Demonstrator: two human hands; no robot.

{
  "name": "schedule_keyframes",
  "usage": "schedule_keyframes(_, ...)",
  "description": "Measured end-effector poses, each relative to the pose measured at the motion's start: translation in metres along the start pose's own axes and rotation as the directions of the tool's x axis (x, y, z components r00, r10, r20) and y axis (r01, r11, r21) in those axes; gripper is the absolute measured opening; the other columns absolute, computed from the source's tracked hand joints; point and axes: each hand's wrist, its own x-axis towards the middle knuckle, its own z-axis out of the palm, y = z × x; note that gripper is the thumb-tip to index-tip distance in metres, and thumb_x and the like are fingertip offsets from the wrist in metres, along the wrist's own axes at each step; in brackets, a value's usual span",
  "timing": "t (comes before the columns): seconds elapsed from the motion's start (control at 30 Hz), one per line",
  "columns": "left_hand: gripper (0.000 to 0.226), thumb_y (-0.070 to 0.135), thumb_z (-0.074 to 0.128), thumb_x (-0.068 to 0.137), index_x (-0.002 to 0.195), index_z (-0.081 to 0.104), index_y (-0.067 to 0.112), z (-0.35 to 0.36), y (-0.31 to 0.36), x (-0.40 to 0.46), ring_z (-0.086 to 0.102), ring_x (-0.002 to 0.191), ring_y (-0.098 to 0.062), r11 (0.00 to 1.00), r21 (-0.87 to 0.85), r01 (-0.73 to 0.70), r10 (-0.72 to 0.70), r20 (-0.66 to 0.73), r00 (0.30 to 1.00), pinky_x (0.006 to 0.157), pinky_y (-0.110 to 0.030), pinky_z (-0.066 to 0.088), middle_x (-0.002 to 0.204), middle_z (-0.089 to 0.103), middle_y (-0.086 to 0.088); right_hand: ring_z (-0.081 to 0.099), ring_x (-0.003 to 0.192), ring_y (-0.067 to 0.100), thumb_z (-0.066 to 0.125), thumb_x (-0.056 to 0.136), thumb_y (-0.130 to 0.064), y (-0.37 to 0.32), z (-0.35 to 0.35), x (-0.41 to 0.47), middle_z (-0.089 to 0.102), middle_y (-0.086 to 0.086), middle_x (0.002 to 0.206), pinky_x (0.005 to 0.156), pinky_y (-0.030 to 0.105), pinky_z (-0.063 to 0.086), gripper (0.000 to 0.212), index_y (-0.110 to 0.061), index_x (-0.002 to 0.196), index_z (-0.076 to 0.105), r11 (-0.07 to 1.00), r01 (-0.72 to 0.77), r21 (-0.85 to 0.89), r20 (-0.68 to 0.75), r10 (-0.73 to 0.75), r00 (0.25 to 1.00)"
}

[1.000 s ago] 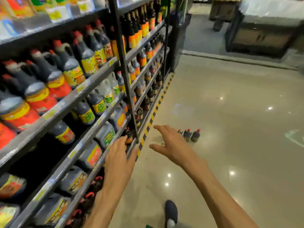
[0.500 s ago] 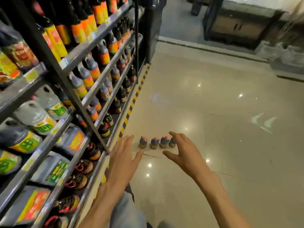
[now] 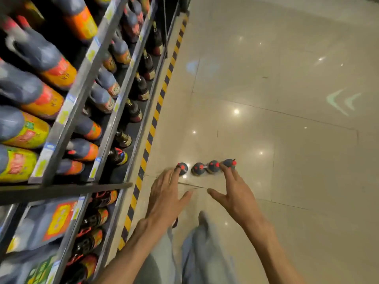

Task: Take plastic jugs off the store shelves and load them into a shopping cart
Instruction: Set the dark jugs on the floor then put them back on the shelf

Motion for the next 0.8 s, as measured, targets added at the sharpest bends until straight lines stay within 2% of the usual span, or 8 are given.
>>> schedule_keyframes(0.1,0.087,0.059,0.059,0.092,0.16,0.023,0.019,0.05,-0.028,0.063,0.027,0.151,-0.023,0.998,-0.03,0.061,-0.056,0.133,0.99,0.121,-0.036,0.028,0.164,0.029,-0.002,0.053,0.129,0.025,0.072,0.09,-0.046,0.025,0.042,0.059,0.042,-0.001,0.153,0.091,0.04,0.052,0.086,-0.027,0.158,0.023,0.993,-0.074,0.091,0.037,0.071,0.997)
schedule_keyframes(0.2,0.097,0.05,0.072,0.088,0.161,0.017,0.017,0.116,-0.061,0.125,0.027,0.151,-0.025,0.964,-0.134,0.23,-0.195,0.232,0.953,0.119,-0.036,0.029,0.164,0.028,-0.006,0.054,0.124,0.019,0.074,0.089,-0.046,0.064,0.097,0.115,0.045,-0.01,0.137,0.085,0.029,0.046,0.088,-0.036,0.157,0.019,0.971,-0.15,0.186,0.085,0.136,0.987)
schedule_keyframes(0.27,0.103,0.048,0.077,0.084,0.161,0.016,0.018,0.165,-0.085,0.163,0.029,0.15,-0.024,0.907,-0.246,0.342,-0.28,0.253,0.926,0.118,-0.037,0.034,0.164,0.028,-0.005,0.05,0.126,0.013,0.076,0.087,-0.046,0.092,0.142,0.149,0.043,-0.016,0.131,0.088,0.026,0.042,0.09,-0.039,0.157,0.02,0.943,-0.212,0.257,0.106,0.19,0.976)
schedule_keyframes(0.33,0.108,0.046,0.082,0.08,0.161,0.015,0.02,0.222,-0.115,0.198,0.029,0.15,-0.022,0.864,-0.308,0.398,-0.33,0.25,0.91,0.117,-0.037,0.035,0.165,0.027,-0.003,0.047,0.132,0.012,0.079,0.086,-0.042,0.122,0.193,0.182,0.044,-0.011,0.14,0.094,0.024,0.04,0.095,-0.034,0.159,0.019,0.92,-0.263,0.291,0.124,0.237,0.964)
schedule_keyframes(0.47,0.118,0.038,0.087,0.076,0.162,0.008,0.021,0.332,-0.173,0.255,0.026,0.152,-0.022,0.849,-0.335,0.41,-0.352,0.221,0.91,0.118,-0.036,0.034,0.167,0.023,-0.003,0.042,0.14,0.016,0.081,0.086,-0.036,0.18,0.292,0.232,0.039,-0.001,0.154,0.1,0.024,0.037,0.097,-0.027,0.16,0.019,0.881,-0.33,0.34,0.172,0.287,0.942)
schedule_keyframes(0.63,0.129,0.029,0.09,0.065,0.163,0.007,0.013,0.444,-0.226,0.296,0.035,0.147,-0.027,0.769,-0.425,0.477,-0.425,0.218,0.879,0.118,-0.043,0.036,0.162,0.031,-0.012,0.04,0.143,0.02,0.082,0.085,-0.032,0.249,0.386,0.277,0.033,0.002,0.159,0.114,0.042,0.041,0.102,-0.023,0.161,0.015,0.845,-0.383,0.372,0.223,0.319,0.921)
schedule_keyframes(0.73,0.128,0.031,0.094,0.064,0.16,0.015,0.003,0.489,-0.25,0.3,0.034,0.145,-0.022,0.851,-0.357,0.384,-0.347,0.166,0.923,0.119,-0.015,0.022,0.162,0.032,-0.014,0.036,0.148,0.023,0.083,0.085,-0.033,0.281,0.426,0.297,0.026,0.004,0.164,0.117,0.046,0.039,0.109,-0.019,0.163,0.009,0.83,-0.41,0.379,0.229,0.345,0.91)
schedule_keyframes(0.8,0.116,0.031,0.092,0.067,0.156,0.025,0.0,0.505,-0.257,0.307,0.03,0.148,-0.022,0.9,-0.303,0.313,-0.31,0.059,0.949,0.124,-0.02,0.015,0.163,0.031,-0.015,0.032,0.15,0.02,0.084,0.085,-0.03,0.295,0.447,0.304,0.024,0.003,0.166,0.119,0.046,0.037,0.111,-0.018,0.163,0.006,0.805,-0.423,0.415,0.226,0.359,0.905)
